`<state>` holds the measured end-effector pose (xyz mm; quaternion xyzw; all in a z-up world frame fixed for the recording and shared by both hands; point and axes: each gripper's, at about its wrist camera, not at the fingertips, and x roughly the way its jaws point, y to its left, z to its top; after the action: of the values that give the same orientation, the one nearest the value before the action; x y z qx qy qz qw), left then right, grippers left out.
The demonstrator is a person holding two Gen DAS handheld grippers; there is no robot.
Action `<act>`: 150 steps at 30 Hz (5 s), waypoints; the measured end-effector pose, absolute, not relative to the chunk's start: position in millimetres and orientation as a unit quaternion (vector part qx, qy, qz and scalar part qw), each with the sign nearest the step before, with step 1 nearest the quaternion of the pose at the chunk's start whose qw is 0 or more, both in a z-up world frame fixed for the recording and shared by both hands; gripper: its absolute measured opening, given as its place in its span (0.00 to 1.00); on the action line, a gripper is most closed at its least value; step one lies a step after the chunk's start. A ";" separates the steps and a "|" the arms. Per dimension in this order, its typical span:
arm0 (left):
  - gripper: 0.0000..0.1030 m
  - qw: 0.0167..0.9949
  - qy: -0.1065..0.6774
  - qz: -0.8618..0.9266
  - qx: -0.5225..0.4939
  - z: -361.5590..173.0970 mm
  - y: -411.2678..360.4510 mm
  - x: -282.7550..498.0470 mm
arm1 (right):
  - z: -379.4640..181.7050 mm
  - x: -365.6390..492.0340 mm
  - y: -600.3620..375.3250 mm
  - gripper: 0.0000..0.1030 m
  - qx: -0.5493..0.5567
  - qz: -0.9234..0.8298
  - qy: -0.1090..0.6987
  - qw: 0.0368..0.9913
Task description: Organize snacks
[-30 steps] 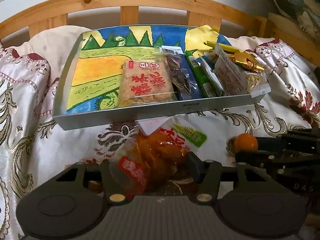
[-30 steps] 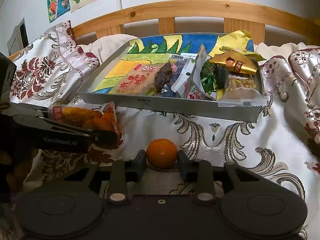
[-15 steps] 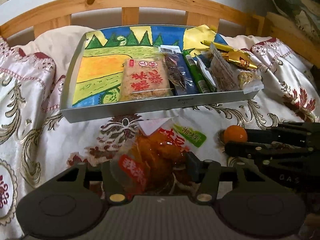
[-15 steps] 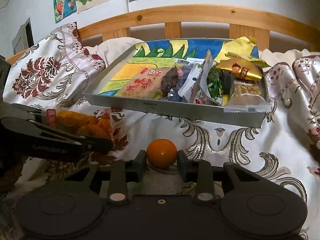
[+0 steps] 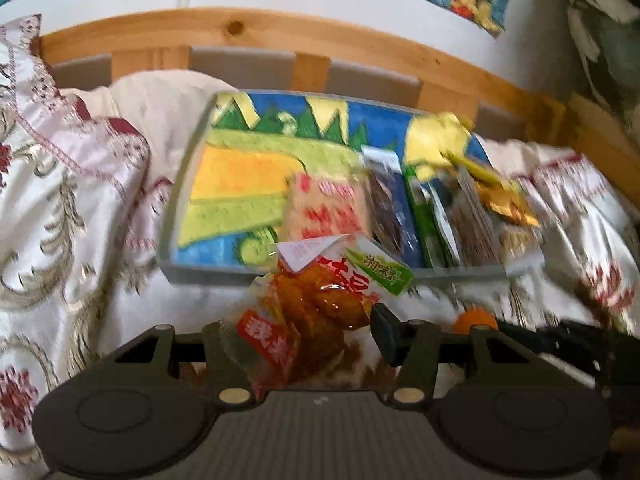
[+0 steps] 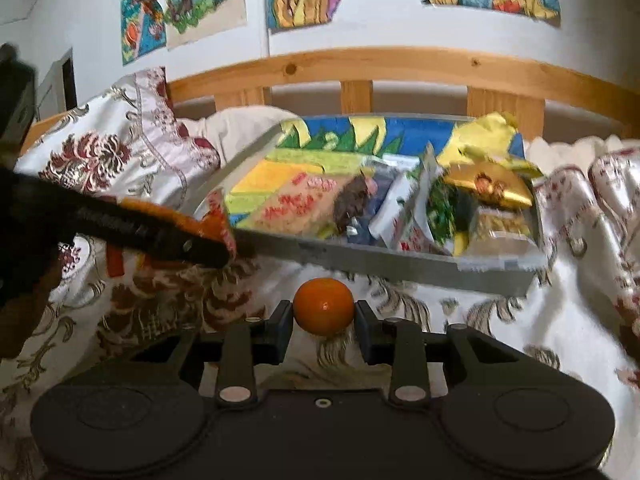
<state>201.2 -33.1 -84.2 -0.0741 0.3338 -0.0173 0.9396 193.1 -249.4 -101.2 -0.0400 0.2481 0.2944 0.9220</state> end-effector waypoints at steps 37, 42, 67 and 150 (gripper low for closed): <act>0.55 0.930 0.338 0.107 -0.098 -98.4 -1.4 285.0 | -93.3 257.5 -211.1 0.35 -0.036 0.277 0.236 0.931; 0.56 0.930 0.339 0.109 -0.092 -98.7 -3.9 284.3 | -93.6 258.0 -210.5 0.35 -0.036 0.276 0.236 0.931; 0.99 0.946 0.292 0.108 -0.094 -76.7 -7.2 257.0 | -81.5 241.2 -210.3 0.65 -0.045 0.284 0.201 0.937; 0.99 0.967 0.240 0.049 -0.072 -54.2 -15.3 3.8 | -49.4 33.3 -255.9 0.99 0.022 0.166 0.200 0.965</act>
<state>3.8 -15.3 -54.2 -0.0716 0.2401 0.0495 0.9668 33.3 -255.9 -49.4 0.0224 0.2001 0.1664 0.9653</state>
